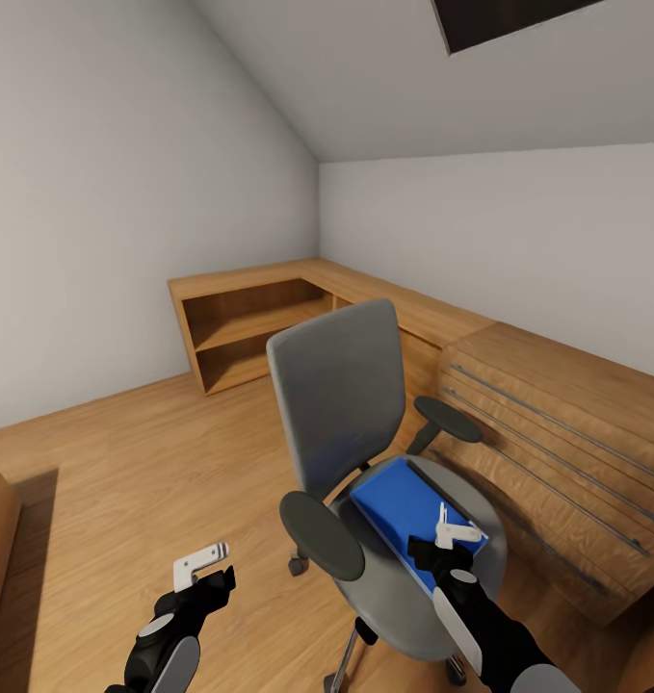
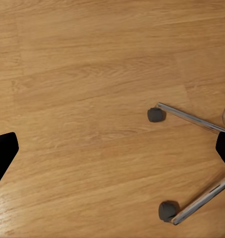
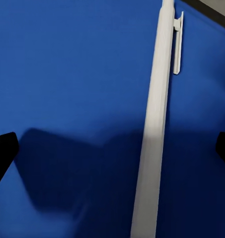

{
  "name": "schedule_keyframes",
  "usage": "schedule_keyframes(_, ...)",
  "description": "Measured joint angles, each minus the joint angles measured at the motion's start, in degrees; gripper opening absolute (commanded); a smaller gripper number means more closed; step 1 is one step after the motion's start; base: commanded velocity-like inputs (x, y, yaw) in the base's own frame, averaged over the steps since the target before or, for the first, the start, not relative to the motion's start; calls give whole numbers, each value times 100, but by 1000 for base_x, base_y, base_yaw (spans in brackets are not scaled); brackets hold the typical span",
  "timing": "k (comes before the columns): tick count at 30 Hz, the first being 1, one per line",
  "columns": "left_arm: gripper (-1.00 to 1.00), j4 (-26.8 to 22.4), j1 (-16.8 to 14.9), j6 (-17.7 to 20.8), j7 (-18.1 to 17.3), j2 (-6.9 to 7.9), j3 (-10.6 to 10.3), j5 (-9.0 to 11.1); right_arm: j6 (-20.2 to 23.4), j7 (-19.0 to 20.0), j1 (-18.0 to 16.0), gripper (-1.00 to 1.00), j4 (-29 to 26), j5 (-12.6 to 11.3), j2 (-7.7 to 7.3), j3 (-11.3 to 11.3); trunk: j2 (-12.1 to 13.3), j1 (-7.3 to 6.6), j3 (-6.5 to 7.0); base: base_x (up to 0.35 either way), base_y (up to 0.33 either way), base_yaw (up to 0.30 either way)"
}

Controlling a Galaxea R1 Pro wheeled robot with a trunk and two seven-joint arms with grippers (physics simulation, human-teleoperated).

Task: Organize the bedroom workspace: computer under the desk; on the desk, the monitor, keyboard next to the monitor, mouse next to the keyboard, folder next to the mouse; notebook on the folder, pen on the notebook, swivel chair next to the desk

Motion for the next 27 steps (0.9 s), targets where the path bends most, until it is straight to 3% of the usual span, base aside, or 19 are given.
schedule_keyframes(27, 100, 4, 0, 0, 0, 0, 0, 0, 3, -10, 4, -100, -46, -42, 0, 23, 0, 0, -1, 0, 0, 0)
